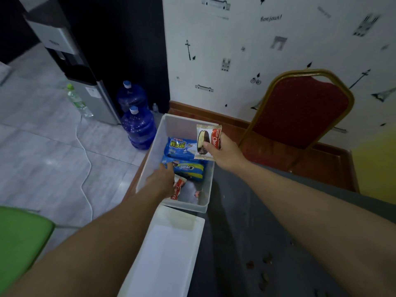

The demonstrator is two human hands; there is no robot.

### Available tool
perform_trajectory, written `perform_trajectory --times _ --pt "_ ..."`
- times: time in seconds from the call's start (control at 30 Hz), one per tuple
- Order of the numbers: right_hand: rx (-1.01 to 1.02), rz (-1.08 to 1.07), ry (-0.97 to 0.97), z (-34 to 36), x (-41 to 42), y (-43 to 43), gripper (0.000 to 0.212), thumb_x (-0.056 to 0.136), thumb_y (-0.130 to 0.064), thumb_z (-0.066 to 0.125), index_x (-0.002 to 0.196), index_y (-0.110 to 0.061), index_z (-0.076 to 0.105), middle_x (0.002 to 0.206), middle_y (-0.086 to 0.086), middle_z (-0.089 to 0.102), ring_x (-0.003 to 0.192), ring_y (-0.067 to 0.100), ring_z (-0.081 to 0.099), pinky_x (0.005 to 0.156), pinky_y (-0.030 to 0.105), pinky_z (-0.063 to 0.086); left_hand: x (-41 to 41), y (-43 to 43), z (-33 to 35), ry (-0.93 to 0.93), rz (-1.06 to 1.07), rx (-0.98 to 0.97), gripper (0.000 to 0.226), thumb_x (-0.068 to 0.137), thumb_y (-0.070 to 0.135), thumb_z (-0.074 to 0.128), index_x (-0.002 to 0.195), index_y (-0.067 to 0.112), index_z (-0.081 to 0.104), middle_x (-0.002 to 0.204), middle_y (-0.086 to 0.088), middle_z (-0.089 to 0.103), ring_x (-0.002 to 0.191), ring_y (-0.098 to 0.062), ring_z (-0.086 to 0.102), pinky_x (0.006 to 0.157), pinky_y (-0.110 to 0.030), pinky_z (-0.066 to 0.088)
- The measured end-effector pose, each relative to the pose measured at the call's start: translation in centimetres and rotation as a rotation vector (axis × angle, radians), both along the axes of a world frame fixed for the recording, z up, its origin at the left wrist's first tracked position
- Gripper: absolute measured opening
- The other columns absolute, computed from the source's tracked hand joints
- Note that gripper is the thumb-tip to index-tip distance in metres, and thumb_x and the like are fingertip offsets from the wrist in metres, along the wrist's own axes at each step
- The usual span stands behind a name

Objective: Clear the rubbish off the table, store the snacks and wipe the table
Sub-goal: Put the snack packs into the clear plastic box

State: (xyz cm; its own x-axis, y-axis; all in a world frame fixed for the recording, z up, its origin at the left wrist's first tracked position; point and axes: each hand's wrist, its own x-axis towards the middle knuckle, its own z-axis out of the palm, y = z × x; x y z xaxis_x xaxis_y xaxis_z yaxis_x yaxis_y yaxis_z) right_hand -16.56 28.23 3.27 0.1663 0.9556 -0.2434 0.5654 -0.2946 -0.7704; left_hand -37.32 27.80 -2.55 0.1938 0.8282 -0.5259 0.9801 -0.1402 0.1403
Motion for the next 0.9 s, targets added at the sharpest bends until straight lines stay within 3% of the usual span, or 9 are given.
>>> perform_trajectory --times 0.1,0.2,0.27,0.33,0.4,0.53,0.6,0.77,0.9 --pt "0.007 0.003 -0.001 0.0 0.0 0.0 0.035 0.097 -0.037 0.064 0.126 -0.019 0.057 0.115 -0.004 0.070 0.101 0.014 0.066 0.091 0.038 0.055 0.5 -0.2 0.3 0.070 -0.027 0.072 0.059 0.087 0.012 0.068 0.135 0.007 0.034 0.133 -0.015 0.042 0.115 -0.029 0.057 0.095 -0.040 0.052" --pt "0.002 0.021 -0.009 0.2 0.0 0.0 0.035 0.098 -0.036 0.063 0.127 -0.017 0.056 0.117 -0.002 0.069 0.102 0.013 0.066 0.087 0.034 0.055 0.7 -0.2 0.6 0.156 -0.148 0.183 0.058 0.089 0.021 0.067 0.135 0.007 0.035 0.132 -0.014 0.041 0.116 -0.026 0.053 0.094 -0.037 0.052" --pt "0.003 0.029 -0.017 0.4 -0.1 -0.1 0.035 0.098 -0.036 0.062 0.127 -0.017 0.056 0.117 -0.002 0.069 0.101 0.013 0.065 0.086 0.032 0.055 0.5 0.3 0.5 0.098 -0.279 0.215 0.056 0.088 0.020 0.068 0.136 0.013 0.040 0.133 -0.011 0.045 0.118 -0.026 0.052 0.095 -0.038 0.050" --pt "0.009 0.025 -0.026 0.5 -0.1 -0.1 0.035 0.098 -0.037 0.063 0.127 -0.017 0.056 0.116 -0.002 0.069 0.101 0.014 0.066 0.087 0.035 0.055 0.1 0.8 0.3 0.011 -0.431 0.113 0.047 0.089 0.022 0.068 0.132 0.020 0.051 0.134 -0.007 0.048 0.120 -0.025 0.050 0.098 -0.039 0.049" --pt "0.006 0.026 -0.034 0.7 -0.3 -0.2 0.035 0.098 -0.035 0.062 0.128 -0.016 0.056 0.115 -0.003 0.068 0.100 0.014 0.065 0.084 0.031 0.052 -0.1 0.9 0.3 0.061 -0.501 -0.035 0.037 0.093 0.024 0.062 0.130 0.021 0.058 0.133 -0.007 0.051 0.122 -0.025 0.051 0.101 -0.039 0.047" --pt "0.000 0.035 -0.024 1.1 -0.5 -0.5 0.036 0.100 -0.034 0.061 0.130 -0.016 0.054 0.119 -0.001 0.068 0.099 0.012 0.063 0.083 0.030 0.050 -0.2 1.0 0.2 0.133 -0.460 -0.153 0.039 0.101 0.026 0.045 0.140 0.018 0.048 0.139 -0.007 0.053 0.126 -0.024 0.051 0.103 -0.037 0.041" --pt "-0.009 0.042 -0.018 1.2 -0.6 -0.6 0.036 0.100 -0.032 0.061 0.131 -0.015 0.054 0.120 0.000 0.067 0.099 0.012 0.061 0.082 0.028 0.048 -0.2 0.9 0.5 0.152 -0.419 -0.154 0.041 0.100 0.030 0.050 0.140 0.021 0.047 0.138 -0.004 0.054 0.124 -0.023 0.052 0.100 -0.037 0.043" --pt "-0.029 0.055 -0.049 1.4 -0.7 -0.6 0.037 0.100 -0.032 0.060 0.132 -0.015 0.054 0.124 0.002 0.067 0.103 0.015 0.062 0.082 0.028 0.046 -0.5 0.5 1.7 0.167 -0.378 0.146 0.026 0.093 0.026 0.059 0.118 0.020 0.062 0.115 -0.002 0.066 0.104 -0.020 0.062 0.091 -0.036 0.051" --pt "-0.047 0.048 -0.084 1.6 -1.2 -0.7 0.037 0.101 -0.035 0.059 0.131 -0.014 0.056 0.121 0.002 0.067 0.109 0.020 0.064 0.085 0.031 0.049 -1.6 1.2 3.3 0.096 -0.486 0.492 0.034 0.090 0.033 0.061 0.120 0.018 0.060 0.120 -0.006 0.063 0.115 -0.023 0.053 0.110 -0.043 0.037"
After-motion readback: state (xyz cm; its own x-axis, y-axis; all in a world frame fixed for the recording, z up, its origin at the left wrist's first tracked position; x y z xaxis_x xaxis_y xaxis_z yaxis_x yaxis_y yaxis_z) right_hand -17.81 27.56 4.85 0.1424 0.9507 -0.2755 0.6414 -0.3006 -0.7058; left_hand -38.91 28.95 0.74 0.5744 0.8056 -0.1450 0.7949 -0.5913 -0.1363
